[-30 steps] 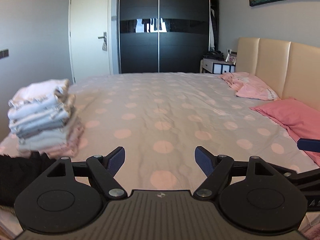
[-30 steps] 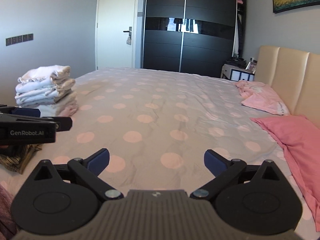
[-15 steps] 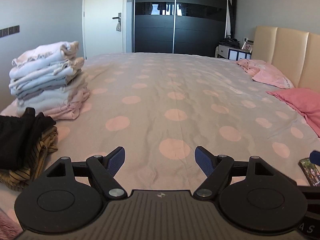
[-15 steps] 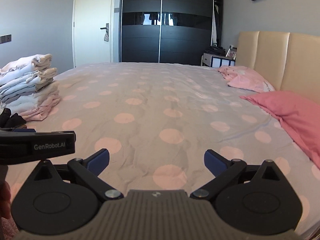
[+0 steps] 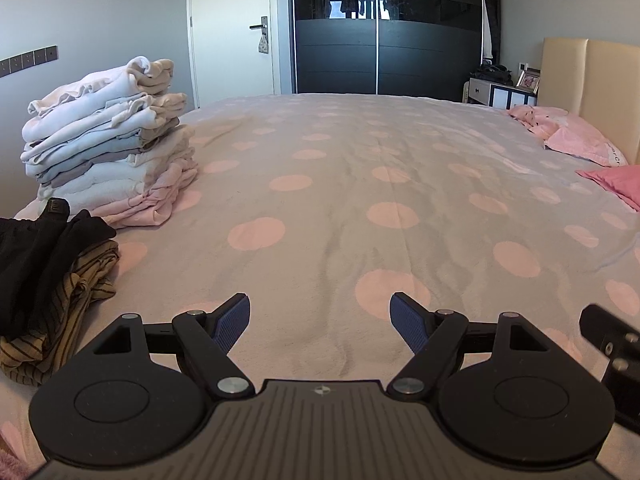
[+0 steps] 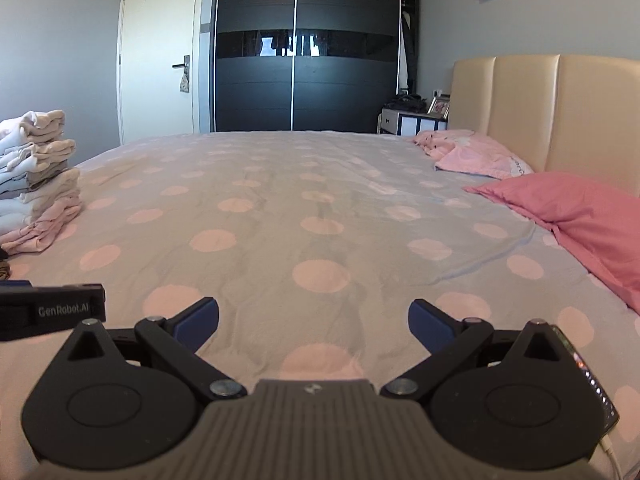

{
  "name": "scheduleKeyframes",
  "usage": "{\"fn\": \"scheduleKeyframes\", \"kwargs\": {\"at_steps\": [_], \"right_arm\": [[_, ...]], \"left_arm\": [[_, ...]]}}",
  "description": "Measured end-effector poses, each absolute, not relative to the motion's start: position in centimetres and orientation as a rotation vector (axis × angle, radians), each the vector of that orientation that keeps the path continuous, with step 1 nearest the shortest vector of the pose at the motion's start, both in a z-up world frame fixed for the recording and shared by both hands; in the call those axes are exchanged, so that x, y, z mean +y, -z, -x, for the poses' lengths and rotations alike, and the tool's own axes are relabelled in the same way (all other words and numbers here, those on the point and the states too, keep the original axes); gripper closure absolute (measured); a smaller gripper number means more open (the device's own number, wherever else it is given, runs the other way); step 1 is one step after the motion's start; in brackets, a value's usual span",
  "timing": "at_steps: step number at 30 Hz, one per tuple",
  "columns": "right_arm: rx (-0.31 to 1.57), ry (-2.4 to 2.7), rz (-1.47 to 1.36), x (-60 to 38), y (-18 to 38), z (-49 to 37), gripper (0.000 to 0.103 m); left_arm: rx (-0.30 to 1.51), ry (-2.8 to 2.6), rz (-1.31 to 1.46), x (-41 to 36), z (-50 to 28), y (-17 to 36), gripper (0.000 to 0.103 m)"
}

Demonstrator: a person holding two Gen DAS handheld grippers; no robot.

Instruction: Fold clothes

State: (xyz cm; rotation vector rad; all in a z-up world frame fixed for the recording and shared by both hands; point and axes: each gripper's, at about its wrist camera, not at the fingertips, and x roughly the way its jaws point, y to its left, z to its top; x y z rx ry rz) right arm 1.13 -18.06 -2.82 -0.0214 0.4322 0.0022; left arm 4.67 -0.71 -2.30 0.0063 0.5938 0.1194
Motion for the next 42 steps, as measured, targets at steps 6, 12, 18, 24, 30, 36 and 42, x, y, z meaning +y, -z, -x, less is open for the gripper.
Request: {"fn": "scheduleKeyframes", "kwargs": {"at_steps": [6,12,18,24,30,36,42], "right_arm": [[0.386,-0.013,-0.002,-18.0,1.7,-1.4,0.001],[0.375,-0.026,-0.009,-17.7,1.1,-1.0,0.001],[0.353,-0.028,-0.007,-17.3,0.3,-0.1,0.001],[0.336,-0.020,-0.026,-17.4,-0.4,0.1,0.001],[0.323,-0.017,-0.033,-17.5,-0.7,0.6,0.001],[0.311,-0.005,-0.027,-17.5,-0.8,1.0,0.001],[0.300,-0.003,-0.024,-17.5,-1.1,1.1,0.001]], "left_arm": [[0.517,-0.113,-0.066,-1.8,-4.6,1.0,0.026],[0.488,-0.094,-0.082,-2.1,-4.0,0.2,0.026],[0.476,-0.081,-0.062,-1.8,-3.3,-0.5,0.026],[0.462,-0.078,-0.060,-1.8,-2.9,-1.1,0.026],[0.450,-0.075,-0.055,-1.9,-2.6,-1.4,0.026],[0.440,-0.073,-0.052,-1.8,-2.4,-1.7,0.026],[0.434,-0.073,-0.052,-1.7,-2.4,-1.8,0.026]]}}
